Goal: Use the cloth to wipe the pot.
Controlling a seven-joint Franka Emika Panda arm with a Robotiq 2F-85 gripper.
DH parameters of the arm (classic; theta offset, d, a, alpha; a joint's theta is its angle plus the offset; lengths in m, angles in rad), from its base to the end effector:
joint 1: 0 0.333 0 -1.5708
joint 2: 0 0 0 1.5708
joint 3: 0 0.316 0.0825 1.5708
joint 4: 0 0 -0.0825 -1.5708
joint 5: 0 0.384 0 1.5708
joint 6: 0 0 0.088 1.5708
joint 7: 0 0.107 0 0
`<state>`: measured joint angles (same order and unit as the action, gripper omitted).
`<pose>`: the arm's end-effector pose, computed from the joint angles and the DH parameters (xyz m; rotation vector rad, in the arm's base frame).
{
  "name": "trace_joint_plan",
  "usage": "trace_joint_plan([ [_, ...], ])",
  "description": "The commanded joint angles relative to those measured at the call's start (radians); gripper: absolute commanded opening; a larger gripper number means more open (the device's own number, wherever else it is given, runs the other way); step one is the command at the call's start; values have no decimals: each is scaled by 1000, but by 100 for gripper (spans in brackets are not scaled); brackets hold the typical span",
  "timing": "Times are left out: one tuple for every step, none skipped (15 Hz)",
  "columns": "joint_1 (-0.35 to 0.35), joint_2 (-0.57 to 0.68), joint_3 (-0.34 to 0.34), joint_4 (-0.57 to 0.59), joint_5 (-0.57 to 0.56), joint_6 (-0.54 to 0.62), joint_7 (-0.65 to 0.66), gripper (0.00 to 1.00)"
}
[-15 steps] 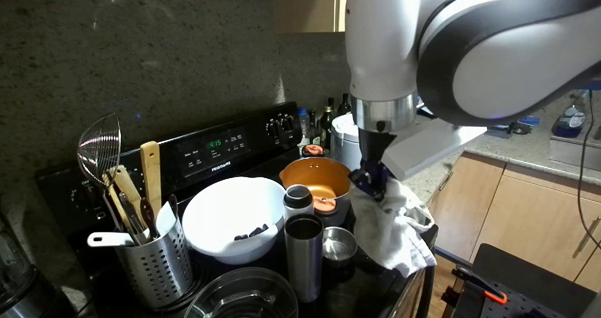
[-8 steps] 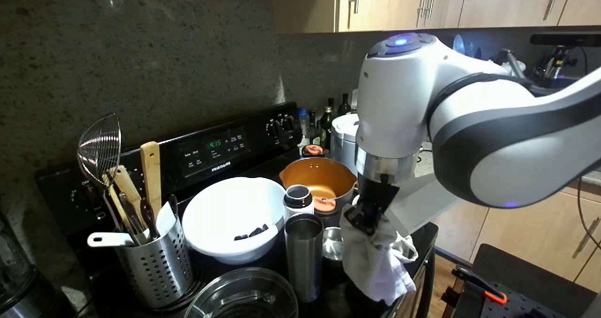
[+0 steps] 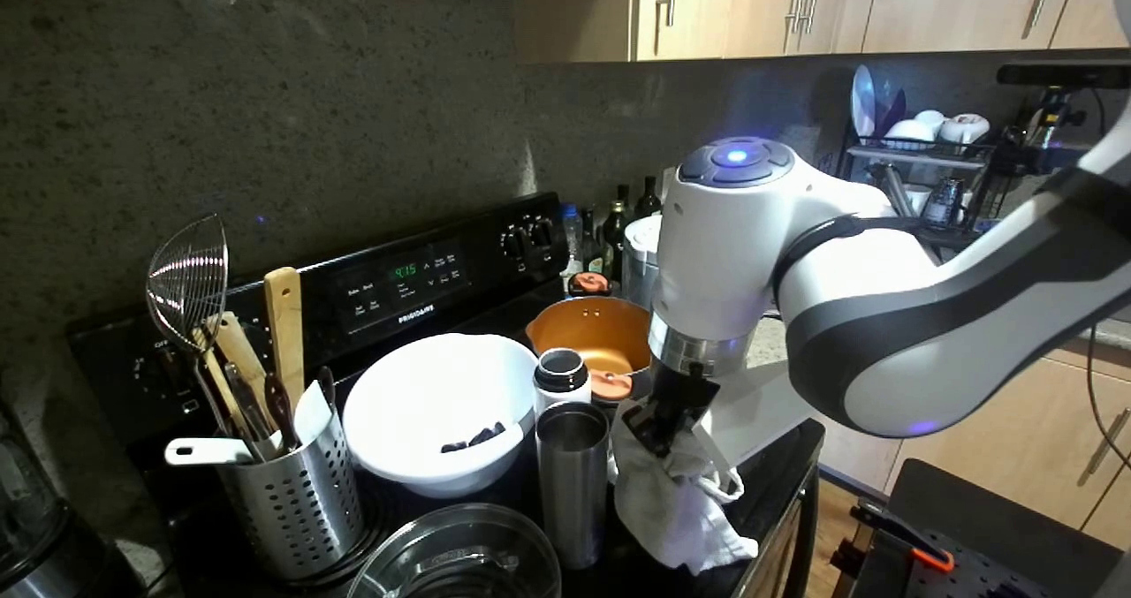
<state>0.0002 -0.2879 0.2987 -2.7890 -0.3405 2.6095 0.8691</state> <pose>0.3658 0.1126 0.2981 2.9138 -0.4267 0.3210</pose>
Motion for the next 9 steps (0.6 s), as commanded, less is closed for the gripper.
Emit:
trace_joint_plan([
  [-33, 10, 8, 1, -51, -17, 46, 69],
  [-33, 3, 3, 4, -52, -23, 44, 76],
  [-29, -1, -2, 10, -47, -32, 41, 84],
  [-24, -9, -8, 20, -35, -44, 30, 91],
  [-17, -16, -15, 32, -18, -56, 17, 99],
  [-9, -25, -21, 50, -3, -81, 1, 100],
  [-2, -33, -25, 68, 11, -104, -14, 100],
  [8, -47, -31, 94, 28, -149, -37, 100],
  [10, -62, -30, 119, 29, -194, -44, 100],
])
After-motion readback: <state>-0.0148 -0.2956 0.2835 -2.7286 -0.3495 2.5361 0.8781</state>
